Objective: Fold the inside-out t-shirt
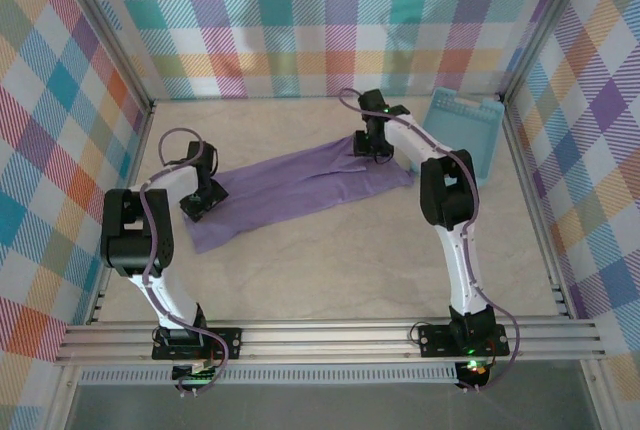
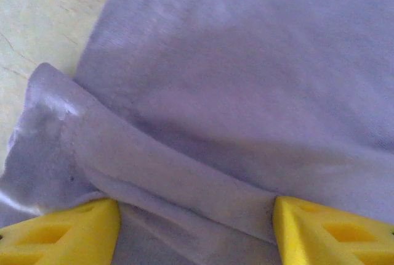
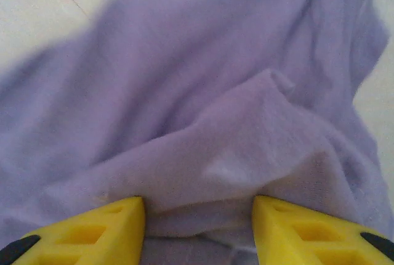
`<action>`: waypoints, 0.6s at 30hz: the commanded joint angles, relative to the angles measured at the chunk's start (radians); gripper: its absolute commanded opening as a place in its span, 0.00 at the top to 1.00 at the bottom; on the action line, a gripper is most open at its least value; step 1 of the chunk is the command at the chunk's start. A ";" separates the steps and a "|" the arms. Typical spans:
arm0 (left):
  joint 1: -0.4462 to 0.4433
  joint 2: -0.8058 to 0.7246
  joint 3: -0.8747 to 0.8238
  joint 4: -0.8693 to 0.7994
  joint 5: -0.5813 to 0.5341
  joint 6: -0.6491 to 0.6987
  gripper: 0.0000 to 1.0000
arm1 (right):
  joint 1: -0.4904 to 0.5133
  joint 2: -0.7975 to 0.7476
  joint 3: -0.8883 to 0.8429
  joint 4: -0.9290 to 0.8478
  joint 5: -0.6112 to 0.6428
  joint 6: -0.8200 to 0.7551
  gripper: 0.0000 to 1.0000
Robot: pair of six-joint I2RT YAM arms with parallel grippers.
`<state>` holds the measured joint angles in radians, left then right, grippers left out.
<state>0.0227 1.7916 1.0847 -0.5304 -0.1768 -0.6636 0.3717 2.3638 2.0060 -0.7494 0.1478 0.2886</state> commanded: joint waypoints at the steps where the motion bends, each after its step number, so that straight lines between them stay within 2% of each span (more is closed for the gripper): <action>1: 0.037 0.046 0.037 0.007 -0.014 0.020 0.33 | 0.001 -0.057 -0.093 -0.003 -0.016 0.063 0.52; 5: 0.069 0.063 0.052 -0.011 -0.040 0.045 0.31 | -0.004 -0.137 -0.272 0.082 0.019 0.110 0.52; 8: 0.094 0.034 0.012 0.006 -0.011 0.050 0.30 | -0.029 -0.129 -0.277 0.065 0.030 0.114 0.53; 11: 0.097 -0.010 -0.020 0.021 0.002 0.067 0.22 | -0.033 -0.133 -0.254 0.065 0.017 0.092 0.54; 14: 0.081 -0.058 -0.013 0.011 0.046 0.104 0.18 | -0.023 -0.174 -0.240 0.048 -0.018 0.073 0.54; 18: 0.011 -0.145 0.019 -0.054 0.004 0.122 0.11 | 0.002 -0.290 -0.289 0.043 -0.028 0.070 0.51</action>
<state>0.0715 1.7309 1.0870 -0.5232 -0.1501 -0.5781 0.3641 2.1986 1.7367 -0.6765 0.1299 0.3695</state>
